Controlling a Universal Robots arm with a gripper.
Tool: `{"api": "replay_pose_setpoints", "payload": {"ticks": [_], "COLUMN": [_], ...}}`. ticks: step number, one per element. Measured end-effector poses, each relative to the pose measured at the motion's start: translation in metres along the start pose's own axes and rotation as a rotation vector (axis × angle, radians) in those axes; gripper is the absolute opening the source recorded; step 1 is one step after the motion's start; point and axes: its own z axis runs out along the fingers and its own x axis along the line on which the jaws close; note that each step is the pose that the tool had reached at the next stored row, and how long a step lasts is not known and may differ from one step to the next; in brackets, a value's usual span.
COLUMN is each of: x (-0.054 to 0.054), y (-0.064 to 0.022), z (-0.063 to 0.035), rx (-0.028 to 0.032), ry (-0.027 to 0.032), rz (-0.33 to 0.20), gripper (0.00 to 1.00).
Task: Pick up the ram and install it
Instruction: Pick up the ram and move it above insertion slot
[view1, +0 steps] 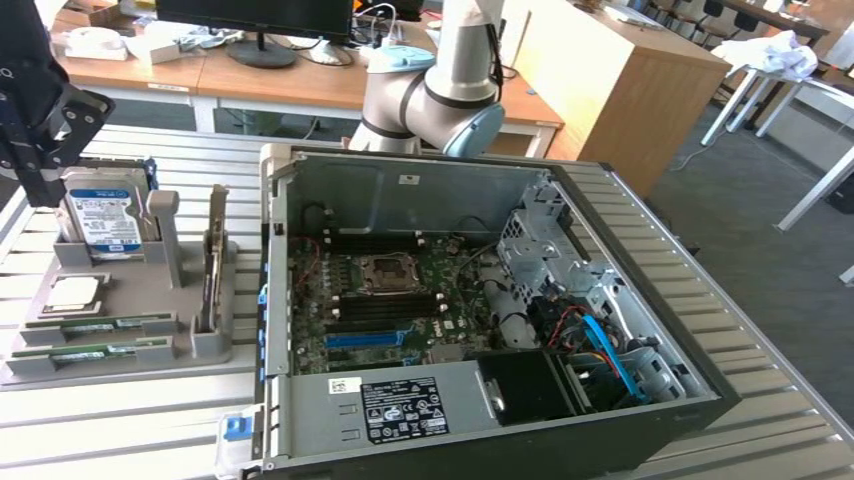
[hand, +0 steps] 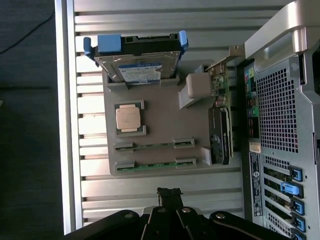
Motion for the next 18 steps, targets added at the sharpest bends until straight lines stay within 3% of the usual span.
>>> {"api": "replay_pose_setpoints", "payload": {"ticks": [18], "x": [-0.0001], "y": [-0.0001], "z": [0.0008], "rx": [-0.0024], "ry": [0.0047], "rz": [-0.104], "gripper": [0.10]}}
